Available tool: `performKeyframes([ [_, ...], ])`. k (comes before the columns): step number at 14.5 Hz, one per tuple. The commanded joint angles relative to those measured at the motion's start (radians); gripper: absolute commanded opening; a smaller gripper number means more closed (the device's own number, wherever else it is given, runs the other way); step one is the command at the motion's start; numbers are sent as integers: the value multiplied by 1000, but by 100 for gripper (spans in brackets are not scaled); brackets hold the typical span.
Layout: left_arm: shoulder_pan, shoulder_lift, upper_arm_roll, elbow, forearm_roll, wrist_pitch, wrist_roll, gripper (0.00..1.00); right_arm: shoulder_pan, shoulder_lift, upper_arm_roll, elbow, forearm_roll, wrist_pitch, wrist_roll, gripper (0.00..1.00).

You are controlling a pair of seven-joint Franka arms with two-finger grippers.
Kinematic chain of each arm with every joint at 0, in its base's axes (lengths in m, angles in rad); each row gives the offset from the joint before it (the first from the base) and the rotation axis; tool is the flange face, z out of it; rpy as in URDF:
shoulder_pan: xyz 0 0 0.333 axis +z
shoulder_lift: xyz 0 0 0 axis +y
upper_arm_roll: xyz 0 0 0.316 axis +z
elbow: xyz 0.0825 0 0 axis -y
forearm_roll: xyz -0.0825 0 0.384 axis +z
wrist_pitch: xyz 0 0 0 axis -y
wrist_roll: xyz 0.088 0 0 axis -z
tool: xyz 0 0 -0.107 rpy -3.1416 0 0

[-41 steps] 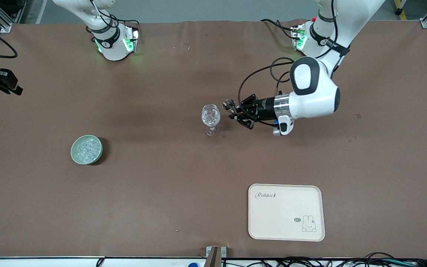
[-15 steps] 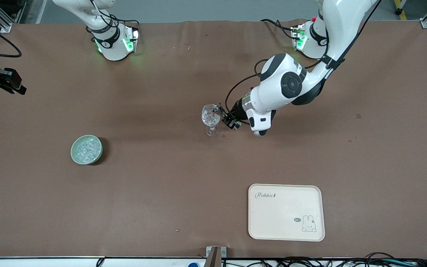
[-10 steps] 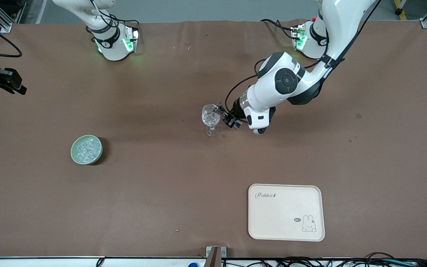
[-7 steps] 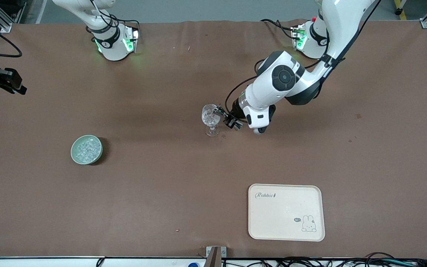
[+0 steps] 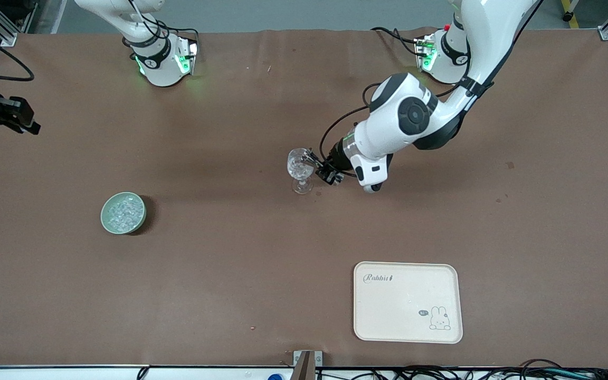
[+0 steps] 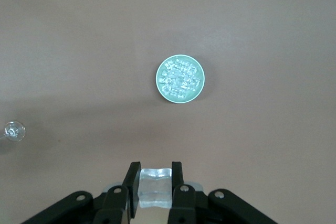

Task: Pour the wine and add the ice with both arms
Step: 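Tilt the jigger over the glass rim with the left gripper to pour, then carry the jigger back with the left gripper while the right gripper brings ice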

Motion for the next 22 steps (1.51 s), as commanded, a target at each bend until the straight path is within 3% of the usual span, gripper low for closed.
performKeyframes([
  [1, 6, -83, 82, -24, -261, -95, 228, 1, 37, -16, 1, -11, 11, -3, 63, 2],
  [3, -4, -128, 191, -37, -473, -212, 417, 1, 96, -16, 2, -11, 11, -5, 145, 2],
  [5, -7, -134, 296, -36, -596, -321, 540, 1, 197, -16, 2, -11, 9, -5, 272, 2],
  [8, -7, -131, 416, -39, -722, -379, 616, 1, 355, -6, 1, -11, -1, 7, 429, 2],
  [11, -6, -122, 583, -48, -828, -539, 732, 2, 479, 33, 1, -13, -4, 49, 579, 2],
  [16, -7, -53, 889, -73, -929, -822, 948, 2, 691, 146, 1, -13, -38, 168, 851, 2],
  [20, 3, 36, 1024, -70, -931, -896, 999, 1, 800, 241, 1, -13, -37, 248, 960, 2],
  [22, 6, 111, 1108, -62, -937, -982, 1126, 1, 838, 293, 1, -13, -35, 319, 1037, 2],
])
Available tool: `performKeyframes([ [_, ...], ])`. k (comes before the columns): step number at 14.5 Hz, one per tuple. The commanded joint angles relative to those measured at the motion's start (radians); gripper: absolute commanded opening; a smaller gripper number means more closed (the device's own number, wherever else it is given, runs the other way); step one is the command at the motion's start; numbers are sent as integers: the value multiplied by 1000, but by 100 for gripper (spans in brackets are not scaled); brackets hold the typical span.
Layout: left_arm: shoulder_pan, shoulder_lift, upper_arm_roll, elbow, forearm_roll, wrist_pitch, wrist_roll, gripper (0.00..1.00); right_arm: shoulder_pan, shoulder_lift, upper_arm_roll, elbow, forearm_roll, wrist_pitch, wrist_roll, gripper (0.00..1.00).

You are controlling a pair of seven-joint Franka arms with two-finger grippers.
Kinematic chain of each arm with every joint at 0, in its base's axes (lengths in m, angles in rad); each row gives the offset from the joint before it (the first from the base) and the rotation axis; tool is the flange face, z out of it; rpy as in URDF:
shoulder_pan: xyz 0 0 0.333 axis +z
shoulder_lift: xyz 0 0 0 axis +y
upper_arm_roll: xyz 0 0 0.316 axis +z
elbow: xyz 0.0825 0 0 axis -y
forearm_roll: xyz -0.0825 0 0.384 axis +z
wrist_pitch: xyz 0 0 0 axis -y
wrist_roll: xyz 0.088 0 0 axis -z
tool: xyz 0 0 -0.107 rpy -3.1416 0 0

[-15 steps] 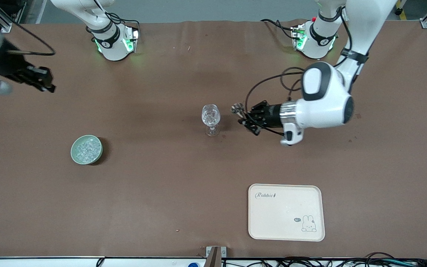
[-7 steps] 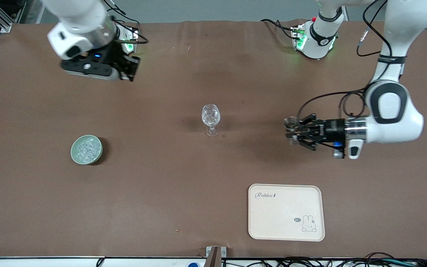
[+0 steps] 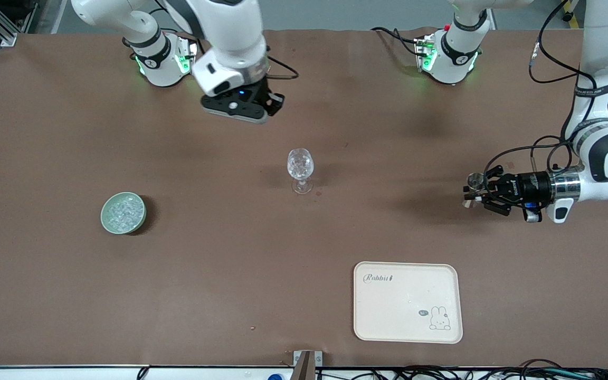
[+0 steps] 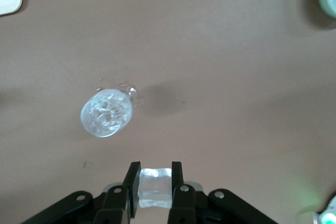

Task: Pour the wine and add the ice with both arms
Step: 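Carry the jigger back with the left gripper while the right gripper brings ice, then open the right gripper over the glass while the left gripper lowers the jigger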

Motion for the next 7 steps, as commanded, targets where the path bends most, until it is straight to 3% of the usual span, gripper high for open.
performKeyframes([
  [1, -3, 112, 120, 25, -32, -129, 157, 1, 57, 71, -11, 7, -19, 76, 82, 2],
  [4, -3, 217, 220, 47, -31, -186, 279, 3, 97, 149, -12, 8, -22, 155, 114, 2],
  [7, 27, 255, 229, 49, -31, -188, 299, 4, 104, 171, -14, 12, -24, 167, 130, 2],
])
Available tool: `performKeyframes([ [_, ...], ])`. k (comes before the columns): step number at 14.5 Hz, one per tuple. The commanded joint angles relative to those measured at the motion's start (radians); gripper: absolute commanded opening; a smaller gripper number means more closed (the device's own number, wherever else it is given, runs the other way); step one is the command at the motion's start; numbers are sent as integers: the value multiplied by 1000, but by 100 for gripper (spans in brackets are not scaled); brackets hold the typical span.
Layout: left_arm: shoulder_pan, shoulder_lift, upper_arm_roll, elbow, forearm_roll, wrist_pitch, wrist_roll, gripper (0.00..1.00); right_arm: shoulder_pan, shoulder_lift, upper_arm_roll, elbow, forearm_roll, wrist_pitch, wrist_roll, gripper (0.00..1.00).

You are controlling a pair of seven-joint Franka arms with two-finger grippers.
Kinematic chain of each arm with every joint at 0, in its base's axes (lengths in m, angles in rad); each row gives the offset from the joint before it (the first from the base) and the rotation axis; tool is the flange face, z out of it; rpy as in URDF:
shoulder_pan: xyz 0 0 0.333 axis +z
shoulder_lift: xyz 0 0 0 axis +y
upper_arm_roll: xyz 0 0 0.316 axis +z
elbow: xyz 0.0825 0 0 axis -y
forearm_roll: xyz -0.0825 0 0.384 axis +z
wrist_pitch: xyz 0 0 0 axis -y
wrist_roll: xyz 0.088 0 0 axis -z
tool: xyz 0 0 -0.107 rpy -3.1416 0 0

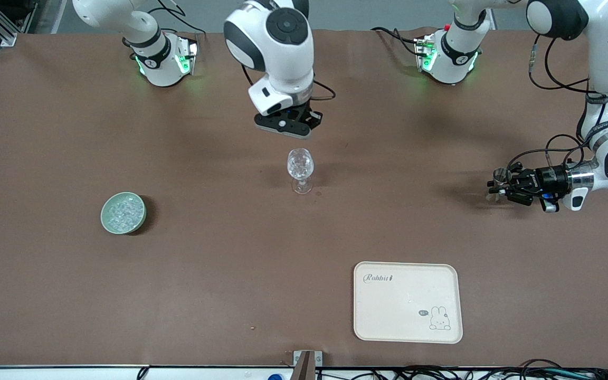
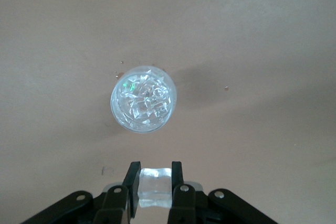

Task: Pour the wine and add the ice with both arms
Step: 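Open the right gripper over the glass while the left gripper lowers the jigger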

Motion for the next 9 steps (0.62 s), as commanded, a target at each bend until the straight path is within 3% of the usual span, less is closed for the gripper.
performKeyframes([
  [1, 15, 47, 13, 34, -19, -29, 5, 4, 8, 6, -13, 12, -23, 1, 25, 2],
  [9, 69, 144, 42, 54, -39, -31, 34, 10, -8, 37, -19, 23, -47, 81, 24, 2],
])
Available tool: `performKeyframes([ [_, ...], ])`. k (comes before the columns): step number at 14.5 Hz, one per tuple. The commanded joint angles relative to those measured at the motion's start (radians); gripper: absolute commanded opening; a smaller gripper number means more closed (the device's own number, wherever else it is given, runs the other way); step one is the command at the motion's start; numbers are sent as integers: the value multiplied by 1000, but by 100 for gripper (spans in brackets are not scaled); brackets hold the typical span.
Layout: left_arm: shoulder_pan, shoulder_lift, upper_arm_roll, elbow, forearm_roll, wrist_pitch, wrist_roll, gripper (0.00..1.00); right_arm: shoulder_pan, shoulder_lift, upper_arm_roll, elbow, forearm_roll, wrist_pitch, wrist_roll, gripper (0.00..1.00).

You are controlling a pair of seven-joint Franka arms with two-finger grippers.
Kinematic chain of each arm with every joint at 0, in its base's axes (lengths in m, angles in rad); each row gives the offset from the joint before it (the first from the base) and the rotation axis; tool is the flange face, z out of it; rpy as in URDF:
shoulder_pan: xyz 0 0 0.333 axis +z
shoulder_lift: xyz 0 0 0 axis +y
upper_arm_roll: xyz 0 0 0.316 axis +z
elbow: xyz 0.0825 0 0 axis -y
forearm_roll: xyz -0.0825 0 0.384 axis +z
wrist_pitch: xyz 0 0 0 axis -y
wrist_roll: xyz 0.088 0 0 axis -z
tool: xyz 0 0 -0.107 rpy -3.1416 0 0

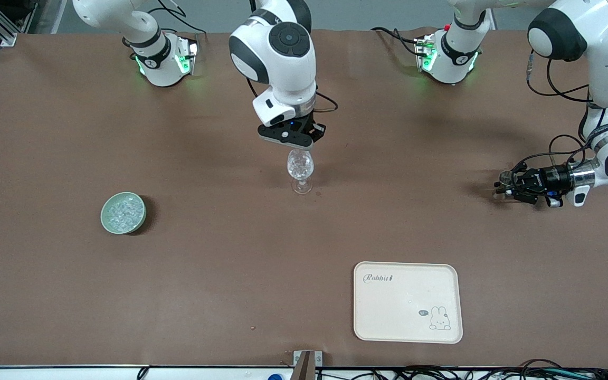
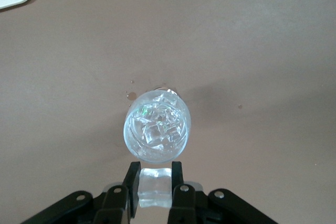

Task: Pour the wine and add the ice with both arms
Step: 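Open the right gripper over the glass while the left gripper lowers the jigger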

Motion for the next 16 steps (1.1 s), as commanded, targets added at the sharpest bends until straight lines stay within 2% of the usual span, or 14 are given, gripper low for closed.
performKeyframes([
  [1, 5, 33, 15, 15, -31, -31, 37, 11, -19, 12, 5, 23, -21, 0, 14, 2],
  [2, 7, 42, 18, 17, -31, -31, 52, 11, -19, 13, 5, 25, -23, 1, 14, 2],
  [3, 8, 44, 33, 17, -34, -31, 67, 19, -18, 18, 5, 25, -23, 1, 14, 3],
  [4, 5, 45, 53, 15, -44, -31, 57, 71, -19, 19, 6, 25, -23, 1, 14, 4],
  [5, 8, 45, 62, 13, -46, -31, 55, 95, -18, 21, 5, 25, -23, 1, 14, 4],
  [6, 8, 45, 73, 13, -46, -31, 58, 100, -19, 22, 5, 25, -23, 1, 14, 4],
  [13, 4, 39, 145, 29, -35, -31, 158, 100, -12, 39, 5, 25, -24, 4, 13, 10],
  [15, -4, 41, 173, 67, -14, -29, 201, 100, -12, 44, 5, 26, -24, 4, 13, 12],
  [16, -7, 36, 174, 107, 44, -28, 215, 100, -12, 51, 5, 32, -24, 4, 13, 12],
])
